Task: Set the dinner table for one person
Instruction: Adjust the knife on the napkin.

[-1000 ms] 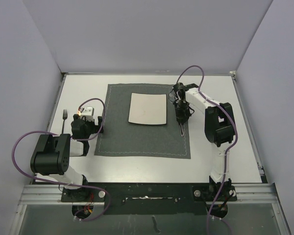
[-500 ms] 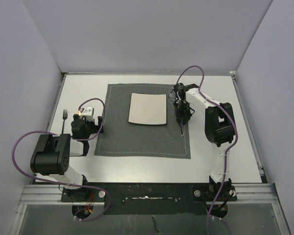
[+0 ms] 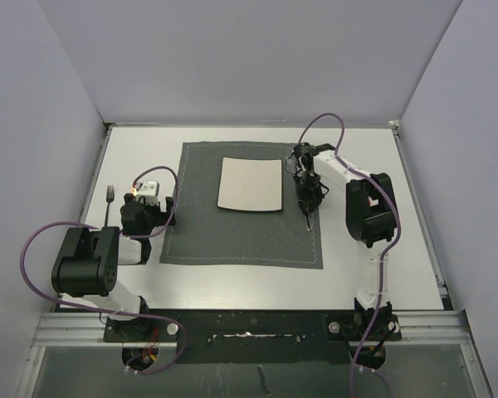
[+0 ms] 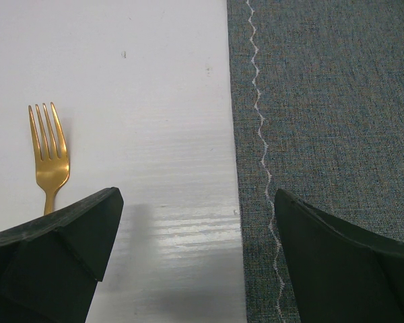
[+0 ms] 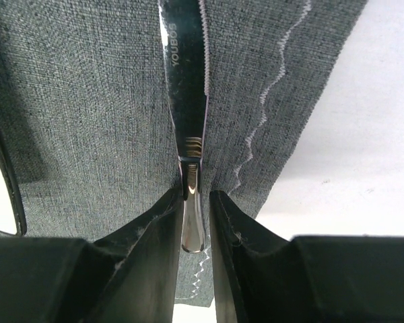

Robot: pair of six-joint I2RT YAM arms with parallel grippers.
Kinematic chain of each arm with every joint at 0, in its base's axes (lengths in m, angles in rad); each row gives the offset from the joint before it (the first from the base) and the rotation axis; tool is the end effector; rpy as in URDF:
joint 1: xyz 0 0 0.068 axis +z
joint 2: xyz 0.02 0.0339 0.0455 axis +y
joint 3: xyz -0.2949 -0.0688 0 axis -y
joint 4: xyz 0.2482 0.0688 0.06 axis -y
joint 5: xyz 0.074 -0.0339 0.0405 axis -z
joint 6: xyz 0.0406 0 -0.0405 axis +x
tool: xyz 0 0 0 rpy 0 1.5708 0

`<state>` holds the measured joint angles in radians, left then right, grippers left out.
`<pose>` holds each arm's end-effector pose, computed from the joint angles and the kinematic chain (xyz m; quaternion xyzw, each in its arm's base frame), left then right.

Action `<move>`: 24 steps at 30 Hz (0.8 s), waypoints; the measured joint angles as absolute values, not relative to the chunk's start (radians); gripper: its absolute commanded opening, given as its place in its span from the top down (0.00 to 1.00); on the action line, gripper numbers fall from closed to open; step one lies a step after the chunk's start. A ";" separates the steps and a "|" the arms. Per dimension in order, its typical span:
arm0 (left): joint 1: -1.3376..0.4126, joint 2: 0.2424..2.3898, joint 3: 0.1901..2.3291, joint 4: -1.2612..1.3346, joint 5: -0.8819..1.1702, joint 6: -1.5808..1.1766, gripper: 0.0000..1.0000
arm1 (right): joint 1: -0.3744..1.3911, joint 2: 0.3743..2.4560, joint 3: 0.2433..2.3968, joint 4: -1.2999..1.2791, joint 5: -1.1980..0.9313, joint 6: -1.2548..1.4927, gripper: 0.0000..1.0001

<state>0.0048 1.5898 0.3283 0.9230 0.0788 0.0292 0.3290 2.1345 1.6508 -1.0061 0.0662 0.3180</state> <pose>0.2663 -0.0019 0.1522 0.0327 0.8151 -0.0223 0.5779 0.4120 0.1378 0.1863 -0.0042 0.9986 -0.0185 0.0489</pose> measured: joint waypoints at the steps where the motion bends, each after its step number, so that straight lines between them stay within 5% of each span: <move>1: 0.005 1.590 0.328 0.923 0.079 0.029 0.02 | 0.329 2.140 1.651 -1.004 0.066 0.318 0.77; 7: 0.005 1.590 0.328 0.923 0.078 0.029 0.02 | 0.336 2.151 1.647 -0.999 0.064 0.318 0.78; 11: 0.005 1.590 0.328 0.923 0.078 0.030 0.02 | 0.336 2.152 1.647 -0.997 0.060 0.318 1.00; 24: 0.005 1.590 0.328 0.923 0.078 0.029 0.02 | 0.336 2.152 1.654 -1.008 0.061 0.324 1.00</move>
